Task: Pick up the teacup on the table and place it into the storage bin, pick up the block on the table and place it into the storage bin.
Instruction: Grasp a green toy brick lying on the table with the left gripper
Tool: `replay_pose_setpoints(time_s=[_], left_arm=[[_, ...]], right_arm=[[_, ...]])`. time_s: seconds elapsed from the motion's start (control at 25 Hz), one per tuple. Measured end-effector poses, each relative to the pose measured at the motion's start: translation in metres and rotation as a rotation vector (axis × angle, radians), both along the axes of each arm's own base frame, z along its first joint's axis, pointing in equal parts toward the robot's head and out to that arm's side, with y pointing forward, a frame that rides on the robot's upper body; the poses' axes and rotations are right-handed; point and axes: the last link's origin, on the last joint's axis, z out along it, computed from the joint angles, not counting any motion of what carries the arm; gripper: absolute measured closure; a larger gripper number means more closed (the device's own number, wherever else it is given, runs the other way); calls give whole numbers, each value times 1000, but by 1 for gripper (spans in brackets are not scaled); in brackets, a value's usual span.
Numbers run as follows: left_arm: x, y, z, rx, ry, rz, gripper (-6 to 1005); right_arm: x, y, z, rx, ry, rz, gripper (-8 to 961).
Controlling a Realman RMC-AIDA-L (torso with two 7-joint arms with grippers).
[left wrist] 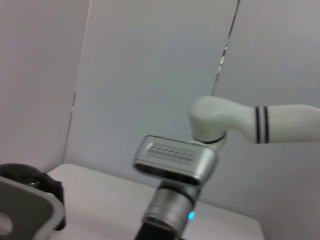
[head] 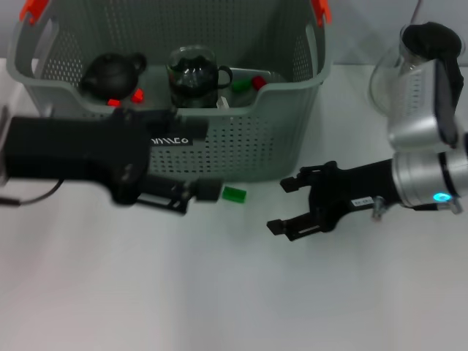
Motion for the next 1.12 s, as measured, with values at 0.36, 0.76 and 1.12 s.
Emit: replay_pose_setpoints(time_s=[0.36, 0.76, 1.12], left_arm=[[-28, -22, -12, -25, 2, 12, 31], [-28, -23, -17, -33, -2, -18, 31], [-28, -22, -22, -54, 15, -22, 32]], right_arm=[[-8, 7, -32, 4, -73, 11, 40], [-19, 8, -47, 20, -81, 45, 40], [-19, 9, -50, 37, -103, 64, 40]])
